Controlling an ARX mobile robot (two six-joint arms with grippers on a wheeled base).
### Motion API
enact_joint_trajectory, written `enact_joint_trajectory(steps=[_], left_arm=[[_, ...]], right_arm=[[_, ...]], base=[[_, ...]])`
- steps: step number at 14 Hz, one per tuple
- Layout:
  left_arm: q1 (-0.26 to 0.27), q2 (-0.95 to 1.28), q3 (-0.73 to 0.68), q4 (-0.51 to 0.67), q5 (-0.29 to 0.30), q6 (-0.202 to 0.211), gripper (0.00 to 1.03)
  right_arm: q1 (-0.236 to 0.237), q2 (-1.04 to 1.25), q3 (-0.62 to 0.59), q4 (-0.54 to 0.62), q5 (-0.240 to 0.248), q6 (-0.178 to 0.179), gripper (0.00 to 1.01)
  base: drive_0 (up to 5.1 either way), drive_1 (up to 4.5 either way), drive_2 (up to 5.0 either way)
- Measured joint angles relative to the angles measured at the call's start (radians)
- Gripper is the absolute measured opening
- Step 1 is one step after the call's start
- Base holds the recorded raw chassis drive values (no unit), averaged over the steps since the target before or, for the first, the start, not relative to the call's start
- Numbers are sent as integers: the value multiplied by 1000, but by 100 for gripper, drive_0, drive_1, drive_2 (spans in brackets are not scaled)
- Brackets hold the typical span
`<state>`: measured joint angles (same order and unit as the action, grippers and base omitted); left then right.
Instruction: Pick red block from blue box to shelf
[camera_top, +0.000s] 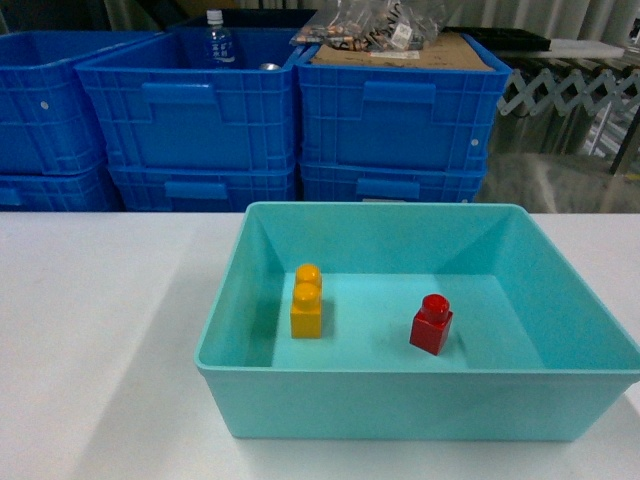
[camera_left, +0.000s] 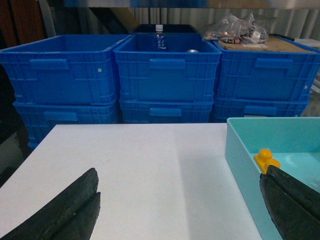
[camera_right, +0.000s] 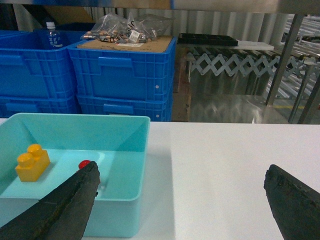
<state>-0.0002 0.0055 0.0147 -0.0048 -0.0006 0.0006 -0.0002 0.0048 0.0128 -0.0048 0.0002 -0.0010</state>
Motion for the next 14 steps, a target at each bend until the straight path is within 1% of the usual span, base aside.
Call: enact_joint_trajectory(steps=[14], left_arm=[[0, 0, 0, 0, 0, 0, 98]], right_arm=[[0, 0, 0, 0, 0, 0, 98]], base=[[0, 0, 0]])
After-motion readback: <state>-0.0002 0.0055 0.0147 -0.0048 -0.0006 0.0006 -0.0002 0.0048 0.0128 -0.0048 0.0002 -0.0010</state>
